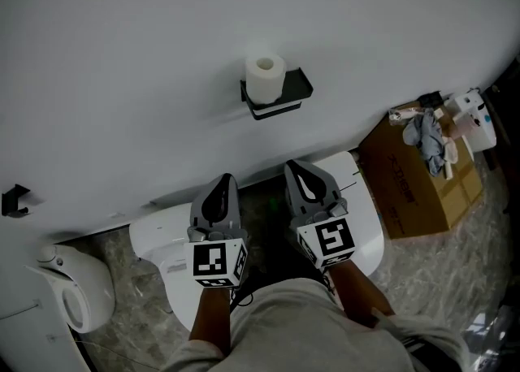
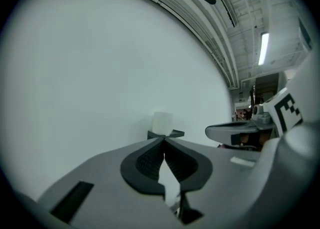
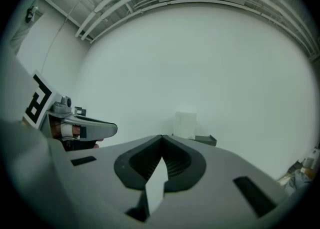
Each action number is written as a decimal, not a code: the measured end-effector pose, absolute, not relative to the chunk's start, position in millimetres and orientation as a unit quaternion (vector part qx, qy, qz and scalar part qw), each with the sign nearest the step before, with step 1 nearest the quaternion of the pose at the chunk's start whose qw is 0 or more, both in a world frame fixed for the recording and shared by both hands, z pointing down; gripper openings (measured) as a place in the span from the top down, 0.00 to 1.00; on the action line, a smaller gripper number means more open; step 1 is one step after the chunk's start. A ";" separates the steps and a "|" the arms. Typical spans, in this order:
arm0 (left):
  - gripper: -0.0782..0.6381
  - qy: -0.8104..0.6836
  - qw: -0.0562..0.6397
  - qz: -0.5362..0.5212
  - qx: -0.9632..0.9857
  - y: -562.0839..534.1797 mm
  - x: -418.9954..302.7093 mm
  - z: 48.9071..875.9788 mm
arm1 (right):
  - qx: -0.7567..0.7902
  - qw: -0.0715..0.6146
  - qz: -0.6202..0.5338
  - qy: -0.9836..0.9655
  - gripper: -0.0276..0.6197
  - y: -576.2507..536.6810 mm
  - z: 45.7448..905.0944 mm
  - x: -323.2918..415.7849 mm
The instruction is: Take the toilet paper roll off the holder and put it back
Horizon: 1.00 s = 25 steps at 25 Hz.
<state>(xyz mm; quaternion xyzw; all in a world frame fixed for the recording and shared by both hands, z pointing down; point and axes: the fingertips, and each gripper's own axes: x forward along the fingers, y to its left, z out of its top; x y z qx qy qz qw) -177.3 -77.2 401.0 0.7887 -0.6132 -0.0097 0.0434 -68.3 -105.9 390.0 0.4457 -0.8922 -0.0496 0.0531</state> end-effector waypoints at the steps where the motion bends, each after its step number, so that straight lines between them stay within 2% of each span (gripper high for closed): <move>1: 0.87 -0.617 0.050 -0.010 0.785 -67.5 -180.4 406.2 | 0.443 0.055 -0.052 -0.893 0.95 -95.9 392.2 -69.1; 9: 0.87 -0.637 0.058 -0.013 0.769 -13.4 -182.4 418.9 | 0.420 0.087 -0.047 -0.902 0.95 -49.2 410.4 -70.9; 19: 0.87 -0.654 0.018 -0.059 0.754 21.4 -133.7 357.6 | 0.416 0.029 -0.081 -0.905 0.95 -26.0 347.3 -13.1; 25: 0.87 -0.659 -0.014 -0.044 0.751 41.0 -95.1 339.7 | 0.430 0.003 -0.109 -0.896 0.95 -10.4 311.6 38.5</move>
